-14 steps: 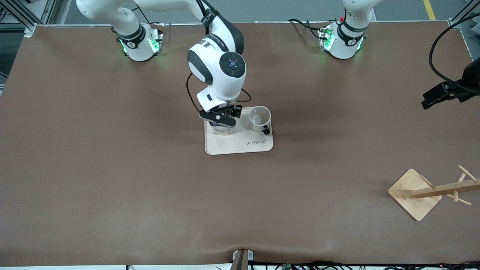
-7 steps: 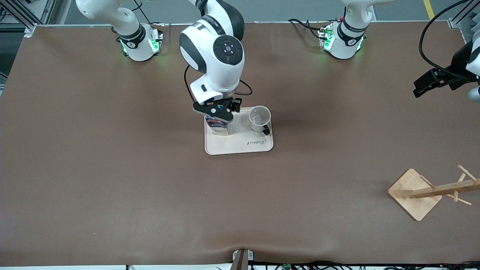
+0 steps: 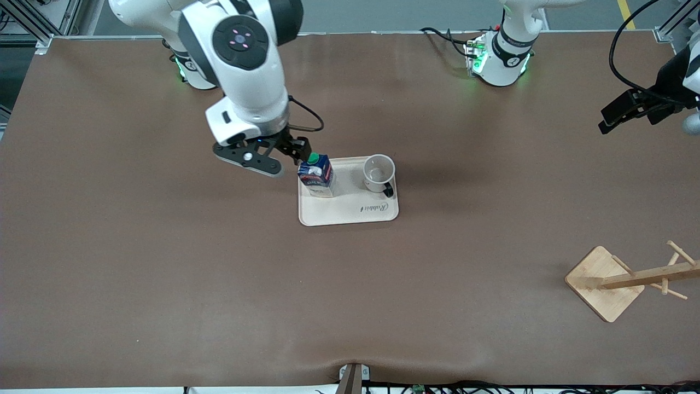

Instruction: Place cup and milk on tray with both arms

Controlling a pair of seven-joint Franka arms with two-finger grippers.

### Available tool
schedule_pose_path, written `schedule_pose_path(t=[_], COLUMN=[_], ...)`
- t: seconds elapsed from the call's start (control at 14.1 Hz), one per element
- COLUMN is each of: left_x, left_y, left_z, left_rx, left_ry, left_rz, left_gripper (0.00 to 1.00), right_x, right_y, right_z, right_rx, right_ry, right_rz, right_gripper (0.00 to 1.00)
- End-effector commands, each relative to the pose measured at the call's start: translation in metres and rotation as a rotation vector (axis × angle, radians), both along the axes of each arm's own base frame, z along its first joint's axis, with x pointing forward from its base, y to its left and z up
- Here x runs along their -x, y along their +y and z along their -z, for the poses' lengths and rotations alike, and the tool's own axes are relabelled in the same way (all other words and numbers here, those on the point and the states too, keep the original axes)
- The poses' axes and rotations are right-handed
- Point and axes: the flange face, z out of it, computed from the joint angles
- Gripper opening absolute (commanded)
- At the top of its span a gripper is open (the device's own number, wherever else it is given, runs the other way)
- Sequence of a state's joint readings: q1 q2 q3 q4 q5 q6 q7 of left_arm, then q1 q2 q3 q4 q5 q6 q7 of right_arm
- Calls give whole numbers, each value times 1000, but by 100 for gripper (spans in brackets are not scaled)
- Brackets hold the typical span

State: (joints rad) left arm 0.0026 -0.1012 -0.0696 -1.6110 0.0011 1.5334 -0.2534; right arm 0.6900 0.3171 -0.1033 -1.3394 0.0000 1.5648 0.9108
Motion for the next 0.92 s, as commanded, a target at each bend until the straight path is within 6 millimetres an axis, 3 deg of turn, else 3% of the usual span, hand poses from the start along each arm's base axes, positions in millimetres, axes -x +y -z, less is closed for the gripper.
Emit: schedule_pose_path(t=[0.0,0.14,0.36,0.85], left_x=[20,21,16,7], left_y=[-7,-15,-10,-5], left_z=[-1,0,0,-5], left_rx=[12,9,6,6], left_ry=[-22,-14,-16,-23], left_rz=[12,19,18,18], left_gripper=[100,100,100,100], right_x=[8,4,5,-6], right_y=[-34,-71,-108,-256], right_z=[-19,-24,-34,-54], right_rx=[-33,-46,-61,-106], right_ry=[9,18,22,30], right_rz=[-24,-102,-179,-431], right_gripper=[100,100,100,100])
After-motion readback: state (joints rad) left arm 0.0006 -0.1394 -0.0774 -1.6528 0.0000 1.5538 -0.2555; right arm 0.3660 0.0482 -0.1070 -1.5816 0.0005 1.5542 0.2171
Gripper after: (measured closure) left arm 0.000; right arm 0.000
